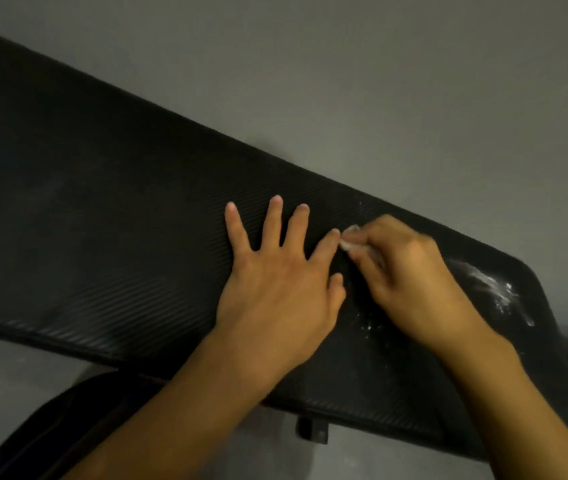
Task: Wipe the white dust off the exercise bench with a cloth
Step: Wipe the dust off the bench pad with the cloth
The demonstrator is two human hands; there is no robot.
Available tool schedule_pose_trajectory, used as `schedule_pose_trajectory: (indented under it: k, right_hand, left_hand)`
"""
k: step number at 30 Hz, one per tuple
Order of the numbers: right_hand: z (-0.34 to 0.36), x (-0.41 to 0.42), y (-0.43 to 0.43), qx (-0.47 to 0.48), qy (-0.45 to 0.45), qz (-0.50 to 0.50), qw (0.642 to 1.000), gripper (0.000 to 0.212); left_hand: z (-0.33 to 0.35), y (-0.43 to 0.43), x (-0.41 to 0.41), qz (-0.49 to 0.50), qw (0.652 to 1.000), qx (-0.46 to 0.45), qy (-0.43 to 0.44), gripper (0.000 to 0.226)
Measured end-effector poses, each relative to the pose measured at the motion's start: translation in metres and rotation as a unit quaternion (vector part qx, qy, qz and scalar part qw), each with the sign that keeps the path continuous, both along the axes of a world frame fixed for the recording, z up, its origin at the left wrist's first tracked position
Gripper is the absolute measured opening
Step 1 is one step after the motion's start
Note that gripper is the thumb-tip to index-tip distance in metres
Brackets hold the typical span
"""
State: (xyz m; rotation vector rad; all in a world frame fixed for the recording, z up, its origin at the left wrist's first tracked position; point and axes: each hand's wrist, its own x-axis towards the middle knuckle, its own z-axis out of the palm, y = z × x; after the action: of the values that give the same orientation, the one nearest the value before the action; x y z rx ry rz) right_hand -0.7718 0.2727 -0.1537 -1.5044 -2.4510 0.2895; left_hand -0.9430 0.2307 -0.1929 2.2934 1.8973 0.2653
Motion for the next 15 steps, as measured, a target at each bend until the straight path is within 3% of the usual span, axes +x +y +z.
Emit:
schedule_pose_trajectory:
  k: [4,10,15]
  right_hand:
    - [0.004,0.013,0.017,-0.023,0.001,0.037,0.999,0.027]
    - [-0.005,0.008,0.085,0.003,0.009,0.008,1.000,0.024]
    - [0.008,0.019,0.039,-0.073,0.024,0.068,0.995,0.023]
  left_hand:
    - [-0.002,0.000,-0.004,0.007,1.000,-0.004,0.002,0.067]
    - [0.008,0.002,0.000,0.028,0.999,-0.043,0.001,0.061]
    - [0.008,0.002,0.000,0.022,0.999,-0.045,-0.010,0.056]
